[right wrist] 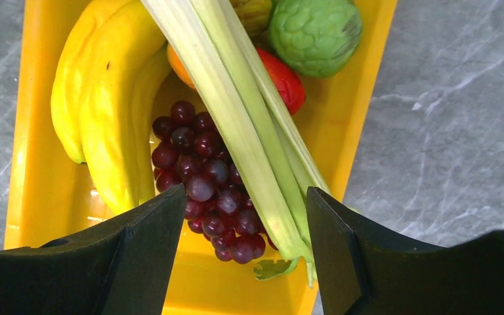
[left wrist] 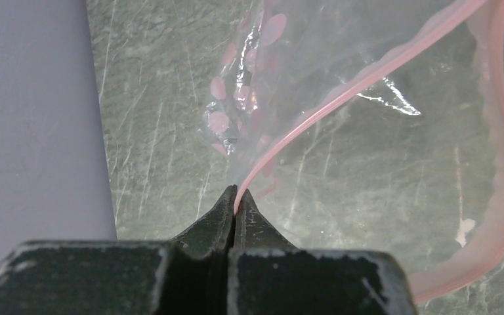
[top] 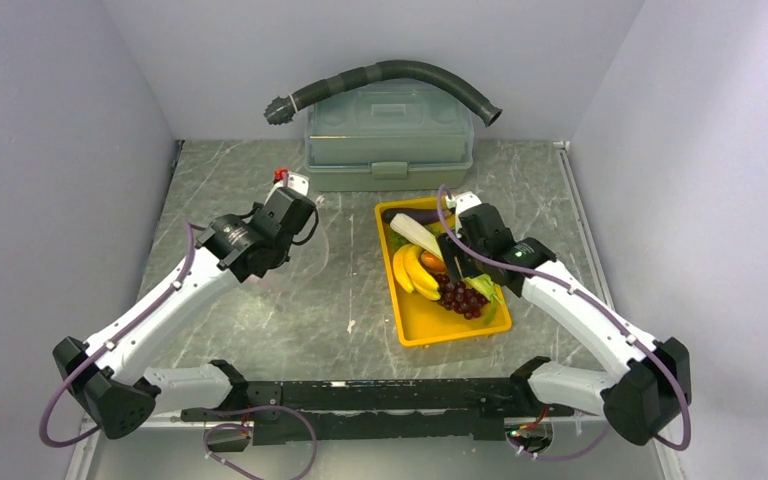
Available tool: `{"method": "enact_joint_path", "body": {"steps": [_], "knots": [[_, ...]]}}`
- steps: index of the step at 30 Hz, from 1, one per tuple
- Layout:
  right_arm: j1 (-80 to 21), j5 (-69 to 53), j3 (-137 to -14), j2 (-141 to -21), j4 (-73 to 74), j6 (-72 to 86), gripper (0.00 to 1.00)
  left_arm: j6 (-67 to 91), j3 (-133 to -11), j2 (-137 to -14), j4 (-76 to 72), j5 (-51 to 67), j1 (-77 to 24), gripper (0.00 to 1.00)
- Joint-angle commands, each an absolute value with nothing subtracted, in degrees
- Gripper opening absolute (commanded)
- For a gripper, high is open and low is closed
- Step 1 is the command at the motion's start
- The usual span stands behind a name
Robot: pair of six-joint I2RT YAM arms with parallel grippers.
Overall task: Place the food in the zip-top bag and seal the zipper
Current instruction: Pick up the fake vegetable from the bin.
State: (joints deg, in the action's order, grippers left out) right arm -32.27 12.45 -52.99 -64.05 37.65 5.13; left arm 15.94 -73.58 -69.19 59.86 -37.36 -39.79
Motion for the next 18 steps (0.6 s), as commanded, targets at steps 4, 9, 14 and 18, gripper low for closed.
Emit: {"method": "enact_joint_path", "body": {"steps": [4, 9, 14, 18], "knots": [[-30.8, 6.4, -52.9, -68.2, 32.5, 4.4, 0.74, 14.8, -71.2, -65.9, 54.6, -35.9, -40.1, 0.00], [-30.2, 7.7, -53.7, -72.3, 31.5, 4.0, 0.78, 15.4, -70.5, -66.7, 55.1, -35.5, -40.1, 0.00], [-29.2, 8.0, -54.0, -75.2, 29.5, 3.4, 0.79, 15.4, -69.4, -66.0, 54.4, -35.1, -40.2, 0.00], [-28.6, 10.0, -54.7, -77.8, 28.7, 2.9, 0.79, 15.6, -68.6, -65.3, 54.2, -35.2, -40.2, 0.00]]}}
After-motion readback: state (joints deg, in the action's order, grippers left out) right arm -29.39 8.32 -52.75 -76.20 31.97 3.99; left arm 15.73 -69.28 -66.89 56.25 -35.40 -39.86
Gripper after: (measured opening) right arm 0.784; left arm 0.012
